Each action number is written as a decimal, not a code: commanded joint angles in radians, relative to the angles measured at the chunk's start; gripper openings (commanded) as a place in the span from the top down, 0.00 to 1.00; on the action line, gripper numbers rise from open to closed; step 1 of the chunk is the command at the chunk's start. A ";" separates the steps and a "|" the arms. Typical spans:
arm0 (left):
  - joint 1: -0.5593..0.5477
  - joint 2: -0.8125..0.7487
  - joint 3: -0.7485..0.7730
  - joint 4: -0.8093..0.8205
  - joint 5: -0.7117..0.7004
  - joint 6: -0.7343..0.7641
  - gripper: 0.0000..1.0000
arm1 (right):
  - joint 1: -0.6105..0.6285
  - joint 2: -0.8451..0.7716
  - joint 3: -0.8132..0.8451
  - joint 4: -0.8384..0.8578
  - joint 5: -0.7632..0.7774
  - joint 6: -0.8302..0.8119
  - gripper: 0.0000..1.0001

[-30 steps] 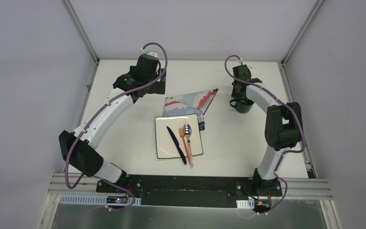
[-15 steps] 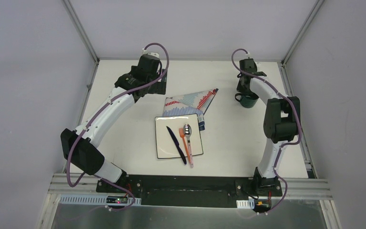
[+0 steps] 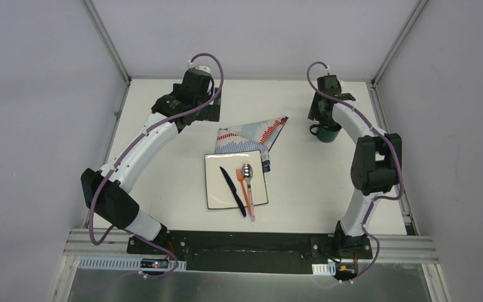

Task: Set the dinner table for one person
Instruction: Move the cup to the center of the board.

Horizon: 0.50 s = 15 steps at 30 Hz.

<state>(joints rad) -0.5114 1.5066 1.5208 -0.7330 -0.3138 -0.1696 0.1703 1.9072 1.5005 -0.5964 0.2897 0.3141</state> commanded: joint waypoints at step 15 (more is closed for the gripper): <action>-0.020 0.021 -0.011 -0.028 0.040 -0.074 0.06 | 0.270 -0.380 -0.162 -0.001 -0.125 0.061 0.42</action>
<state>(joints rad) -0.5117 1.5249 1.5402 -0.7341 -0.3088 -0.1917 0.3504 1.5795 1.4090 -0.5976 0.2371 0.3325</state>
